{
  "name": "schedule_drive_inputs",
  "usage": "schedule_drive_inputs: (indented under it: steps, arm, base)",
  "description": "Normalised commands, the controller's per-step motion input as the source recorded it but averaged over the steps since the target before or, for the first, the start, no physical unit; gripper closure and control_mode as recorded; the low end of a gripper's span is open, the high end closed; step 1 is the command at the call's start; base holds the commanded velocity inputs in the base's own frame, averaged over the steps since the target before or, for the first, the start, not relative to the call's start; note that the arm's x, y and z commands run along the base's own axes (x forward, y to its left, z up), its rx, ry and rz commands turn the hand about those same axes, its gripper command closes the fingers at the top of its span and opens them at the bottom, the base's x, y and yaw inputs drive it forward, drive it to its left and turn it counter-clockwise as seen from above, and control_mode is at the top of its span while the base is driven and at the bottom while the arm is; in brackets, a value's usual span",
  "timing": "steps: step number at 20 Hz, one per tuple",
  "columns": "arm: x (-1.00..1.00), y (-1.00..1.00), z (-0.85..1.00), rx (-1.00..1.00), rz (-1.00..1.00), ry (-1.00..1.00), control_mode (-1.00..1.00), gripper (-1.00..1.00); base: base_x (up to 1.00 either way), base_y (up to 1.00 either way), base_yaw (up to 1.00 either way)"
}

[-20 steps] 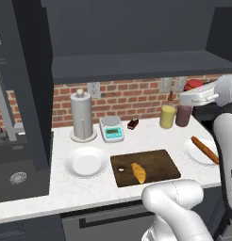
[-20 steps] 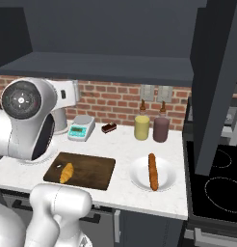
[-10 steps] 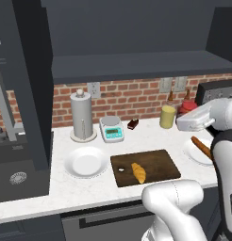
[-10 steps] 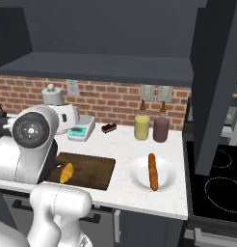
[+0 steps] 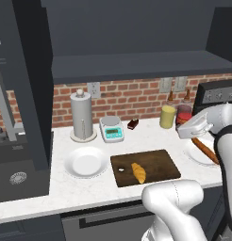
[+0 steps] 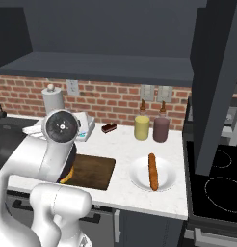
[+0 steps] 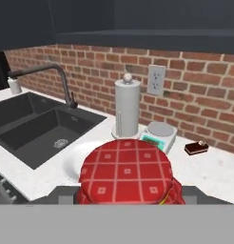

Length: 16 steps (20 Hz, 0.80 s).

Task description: From the different types of pastries on the counter, select a croissant and place it on the cutting board. Then retrieve a jar of jam from the cabinet and place it alongside the croissant on the cutting board.

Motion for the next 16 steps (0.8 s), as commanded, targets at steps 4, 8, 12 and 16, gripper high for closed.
schedule_drive_inputs:
  steps: [4, 8, 12, 16]
  arm:
    - [0.03, -0.01, -0.62, 0.00, 0.12, 0.12, -1.00, 1.00]
    - [0.00, 0.01, -0.68, 0.00, 0.07, 0.01, -1.00, 1.00]
    - [0.00, 0.00, -0.59, 0.00, 0.08, -0.13, -1.00, 1.00]
    - [0.03, 0.05, -0.71, 0.00, 0.12, -0.22, -1.00, 1.00]
  base:
    - [0.00, 0.00, 0.00]
    - [0.00, 0.00, 0.00]
    - [0.00, 0.00, 0.00]
    - [0.00, 0.00, 0.00]
